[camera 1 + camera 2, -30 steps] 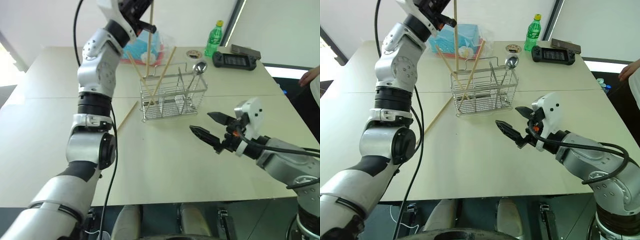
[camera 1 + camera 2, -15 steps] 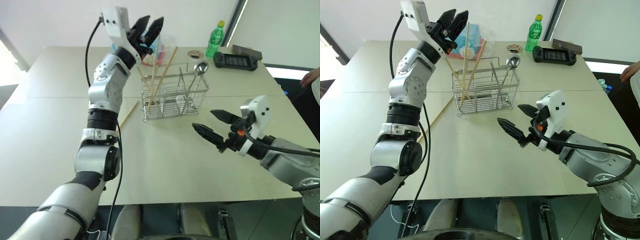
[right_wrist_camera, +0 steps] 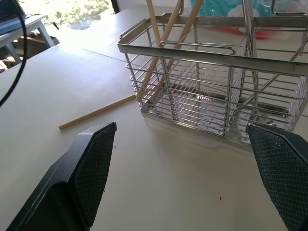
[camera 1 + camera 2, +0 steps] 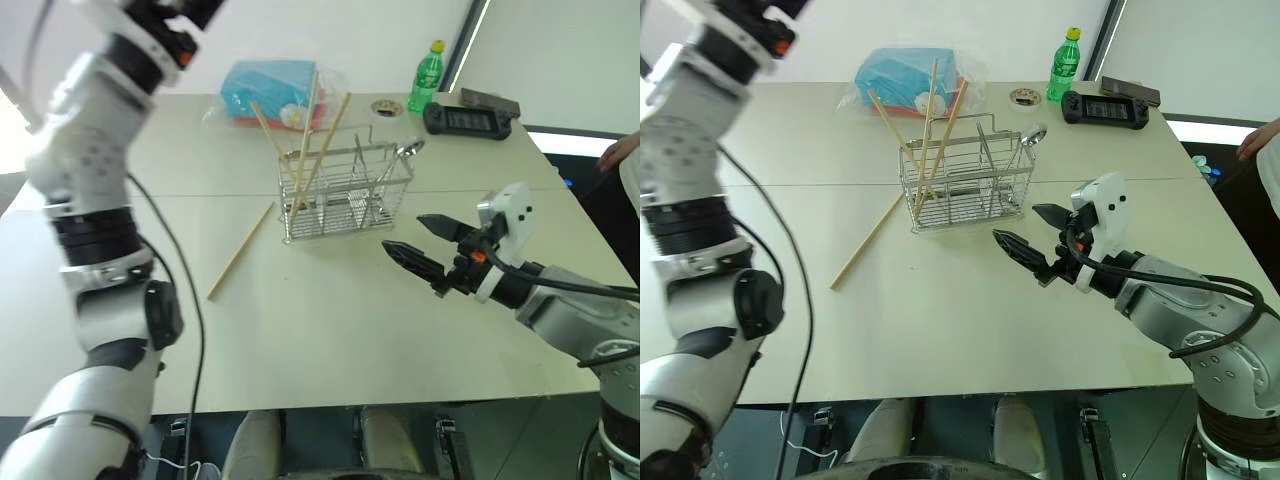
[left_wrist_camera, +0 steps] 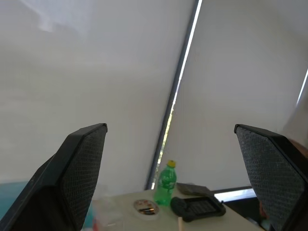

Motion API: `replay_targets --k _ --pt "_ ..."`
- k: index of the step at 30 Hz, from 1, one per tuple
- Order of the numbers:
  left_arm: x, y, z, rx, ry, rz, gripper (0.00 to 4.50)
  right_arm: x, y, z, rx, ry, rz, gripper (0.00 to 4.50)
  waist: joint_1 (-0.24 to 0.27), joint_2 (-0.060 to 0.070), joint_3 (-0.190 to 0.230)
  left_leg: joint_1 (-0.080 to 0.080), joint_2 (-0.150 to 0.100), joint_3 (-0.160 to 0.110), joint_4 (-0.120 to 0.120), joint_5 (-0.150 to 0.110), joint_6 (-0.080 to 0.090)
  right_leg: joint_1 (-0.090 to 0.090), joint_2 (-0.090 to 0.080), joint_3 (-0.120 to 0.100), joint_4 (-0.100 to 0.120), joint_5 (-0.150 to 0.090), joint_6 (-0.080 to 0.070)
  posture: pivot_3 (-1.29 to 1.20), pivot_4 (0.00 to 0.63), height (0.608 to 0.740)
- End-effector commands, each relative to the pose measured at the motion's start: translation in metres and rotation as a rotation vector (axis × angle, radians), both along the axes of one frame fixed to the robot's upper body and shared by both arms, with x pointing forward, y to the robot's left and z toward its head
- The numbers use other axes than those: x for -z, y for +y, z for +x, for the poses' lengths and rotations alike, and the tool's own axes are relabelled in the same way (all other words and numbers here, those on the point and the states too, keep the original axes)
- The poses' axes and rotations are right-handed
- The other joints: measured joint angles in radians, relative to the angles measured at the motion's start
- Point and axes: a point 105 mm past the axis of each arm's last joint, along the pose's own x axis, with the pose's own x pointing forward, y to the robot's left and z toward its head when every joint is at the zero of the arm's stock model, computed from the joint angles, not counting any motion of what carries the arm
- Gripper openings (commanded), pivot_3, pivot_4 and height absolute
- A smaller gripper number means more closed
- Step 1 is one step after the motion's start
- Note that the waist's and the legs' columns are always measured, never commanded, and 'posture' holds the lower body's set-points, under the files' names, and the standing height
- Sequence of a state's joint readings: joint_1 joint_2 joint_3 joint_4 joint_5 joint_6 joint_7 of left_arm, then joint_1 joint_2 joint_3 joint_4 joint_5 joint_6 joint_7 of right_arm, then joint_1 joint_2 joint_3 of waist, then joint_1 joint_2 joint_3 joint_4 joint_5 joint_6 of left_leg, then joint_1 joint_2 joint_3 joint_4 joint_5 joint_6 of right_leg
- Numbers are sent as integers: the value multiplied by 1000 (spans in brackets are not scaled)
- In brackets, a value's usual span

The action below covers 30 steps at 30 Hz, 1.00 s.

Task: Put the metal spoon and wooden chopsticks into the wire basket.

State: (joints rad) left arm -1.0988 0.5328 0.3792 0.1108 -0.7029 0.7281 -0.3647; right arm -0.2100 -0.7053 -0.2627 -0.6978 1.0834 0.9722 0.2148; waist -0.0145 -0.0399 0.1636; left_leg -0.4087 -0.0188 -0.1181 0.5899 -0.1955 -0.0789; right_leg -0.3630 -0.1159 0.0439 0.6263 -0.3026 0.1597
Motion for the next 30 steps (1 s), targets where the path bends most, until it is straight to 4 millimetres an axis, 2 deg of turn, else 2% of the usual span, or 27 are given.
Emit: replay_targets --k 1,3,4,5,7,9,13,15,23,30 --pt "16 39 -2 -166 132 119 4436 -8 3 0 -24 -42 8 4500 -1 1 0 0 0 0 0 0 0 0 0 0 0 0 0 0 150 710" --pt "44 53 4 -232 268 207 4436 -8 3 0 -33 -40 8 4500 -1 1 0 1 0 0 -1 0 0 1 0 0 0 0 0 0 150 710" --pt "74 63 8 -276 401 285 4436 -7 4 0 -43 -38 5 4500 0 1 0 1 0 0 -1 0 0 1 0 0 0 0 0 0 150 710" --pt "94 69 10 -306 490 336 4436 -7 5 0 -49 -36 3 4500 2 1 0 1 0 0 -1 0 0 1 0 0 0 0 0 0 150 710" --pt "129 74 10 -310 633 372 4436 -7 5 0 -64 -34 -4 4500 7 1 1 1 0 0 -1 0 0 1 0 0 0 0 0 0 150 710" --pt "158 68 12 -291 747 370 4436 -8 5 0 -72 -33 -7 4500 10 -1 2 0 0 0 -1 0 0 1 0 0 -1 0 -1 0 150 710" --pt "185 54 21 -277 818 437 4436 -8 6 1 -77 -33 -6 4500 6 -4 3 -1 0 0 -1 0 0 0 0 0 -1 0 -1 0 150 710" --pt "199 41 29 -253 844 481 4436 -8 8 0 -80 -32 -3 4500 4 -4 3 -1 0 0 -2 0 0 -1 0 0 -1 0 -1 0 150 710" --pt "220 -7 48 -114 884 553 4436 -5 12 -3 -72 -25 12 4500 4 -3 3 -1 0 0 -3 0 0 -2 0 0 -2 0 -1 0 150 710" --pt "237 -32 62 -40 894 639 4436 -2 10 -9 -68 -13 6 4500 4 -3 3 -1 0 0 -3 0 0 -1 -1 0 -3 0 -1 0 150 710"
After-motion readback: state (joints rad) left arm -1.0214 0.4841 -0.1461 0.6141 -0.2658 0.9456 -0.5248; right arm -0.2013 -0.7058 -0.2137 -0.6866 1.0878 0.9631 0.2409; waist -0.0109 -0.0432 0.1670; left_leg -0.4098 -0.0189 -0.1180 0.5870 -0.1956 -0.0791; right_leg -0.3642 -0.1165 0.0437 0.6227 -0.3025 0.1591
